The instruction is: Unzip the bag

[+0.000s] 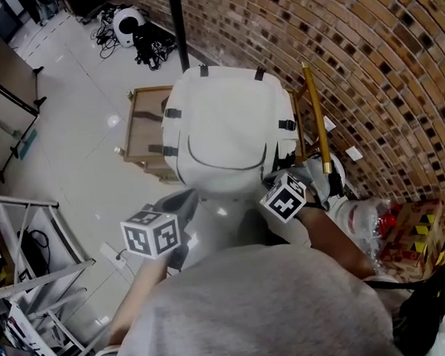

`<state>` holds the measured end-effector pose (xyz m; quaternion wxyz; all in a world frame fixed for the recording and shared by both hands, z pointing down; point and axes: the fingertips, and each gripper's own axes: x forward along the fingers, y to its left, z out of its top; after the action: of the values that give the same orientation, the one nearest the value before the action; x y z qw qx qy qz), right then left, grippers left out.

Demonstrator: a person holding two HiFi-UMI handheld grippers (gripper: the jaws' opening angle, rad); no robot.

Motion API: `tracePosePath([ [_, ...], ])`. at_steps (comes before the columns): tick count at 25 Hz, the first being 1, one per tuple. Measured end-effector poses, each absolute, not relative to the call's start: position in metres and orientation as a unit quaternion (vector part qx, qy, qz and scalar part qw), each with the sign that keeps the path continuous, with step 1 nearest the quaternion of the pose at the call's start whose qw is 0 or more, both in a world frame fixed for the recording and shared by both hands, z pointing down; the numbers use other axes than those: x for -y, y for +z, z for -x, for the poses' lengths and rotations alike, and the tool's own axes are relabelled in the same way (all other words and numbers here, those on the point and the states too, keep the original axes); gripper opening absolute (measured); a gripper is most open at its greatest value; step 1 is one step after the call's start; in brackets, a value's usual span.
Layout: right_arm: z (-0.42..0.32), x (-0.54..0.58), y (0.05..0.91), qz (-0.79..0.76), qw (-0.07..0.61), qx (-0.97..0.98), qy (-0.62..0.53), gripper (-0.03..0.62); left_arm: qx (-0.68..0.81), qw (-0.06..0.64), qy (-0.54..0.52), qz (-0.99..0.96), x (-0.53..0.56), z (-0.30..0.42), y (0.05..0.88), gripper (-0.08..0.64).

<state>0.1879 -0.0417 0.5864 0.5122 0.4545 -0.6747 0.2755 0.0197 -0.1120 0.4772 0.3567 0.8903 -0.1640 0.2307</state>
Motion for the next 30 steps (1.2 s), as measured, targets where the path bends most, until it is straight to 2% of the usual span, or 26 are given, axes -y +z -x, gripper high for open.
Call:
tracePosePath([
  [30, -0.13, 0.067, 0.589, -0.451, 0.522, 0.687, 0.228, 0.034, 0.225, 0.379, 0.2, -0.875, 0.096, 0.047, 0.482, 0.0],
])
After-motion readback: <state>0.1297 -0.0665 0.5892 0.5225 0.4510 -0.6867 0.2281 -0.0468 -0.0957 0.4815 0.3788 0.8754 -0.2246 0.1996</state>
